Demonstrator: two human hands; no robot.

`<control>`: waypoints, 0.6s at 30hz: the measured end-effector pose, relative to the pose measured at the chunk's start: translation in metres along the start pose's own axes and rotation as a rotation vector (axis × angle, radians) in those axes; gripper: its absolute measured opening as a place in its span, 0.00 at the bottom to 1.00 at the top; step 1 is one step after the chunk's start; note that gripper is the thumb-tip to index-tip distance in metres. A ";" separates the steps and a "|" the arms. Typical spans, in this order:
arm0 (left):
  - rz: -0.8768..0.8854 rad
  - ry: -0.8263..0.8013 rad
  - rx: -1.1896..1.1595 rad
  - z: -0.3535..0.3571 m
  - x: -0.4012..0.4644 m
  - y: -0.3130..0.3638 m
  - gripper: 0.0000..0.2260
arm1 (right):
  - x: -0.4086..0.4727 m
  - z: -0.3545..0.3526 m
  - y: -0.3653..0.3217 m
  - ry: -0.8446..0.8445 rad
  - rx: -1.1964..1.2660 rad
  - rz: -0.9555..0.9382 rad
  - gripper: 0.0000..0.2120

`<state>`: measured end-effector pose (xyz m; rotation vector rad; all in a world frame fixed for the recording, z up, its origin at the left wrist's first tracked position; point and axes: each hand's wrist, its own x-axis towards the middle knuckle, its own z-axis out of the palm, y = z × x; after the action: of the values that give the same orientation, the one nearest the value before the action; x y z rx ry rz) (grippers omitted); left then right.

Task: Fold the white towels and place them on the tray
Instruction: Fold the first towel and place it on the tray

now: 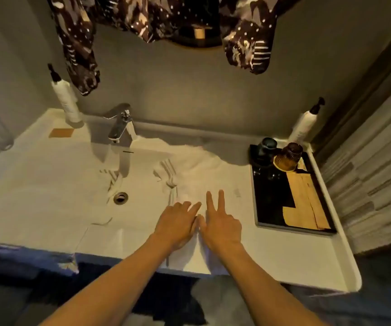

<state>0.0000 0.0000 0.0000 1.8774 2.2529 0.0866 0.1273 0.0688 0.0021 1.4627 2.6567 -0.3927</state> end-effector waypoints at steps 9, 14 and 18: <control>0.071 -0.142 -0.036 0.096 -0.016 -0.017 0.34 | -0.013 0.071 0.007 -0.172 -0.124 0.106 0.32; 0.133 -0.042 -0.073 0.110 -0.031 -0.029 0.34 | -0.025 0.089 0.031 0.060 -0.069 0.168 0.31; 0.181 -0.119 0.030 0.099 -0.072 -0.047 0.45 | -0.044 0.070 0.065 0.035 -0.021 0.549 0.33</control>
<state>-0.0138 -0.0877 -0.0968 2.0411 2.0151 -0.0303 0.2021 0.0471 -0.0685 2.1030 2.1365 -0.2871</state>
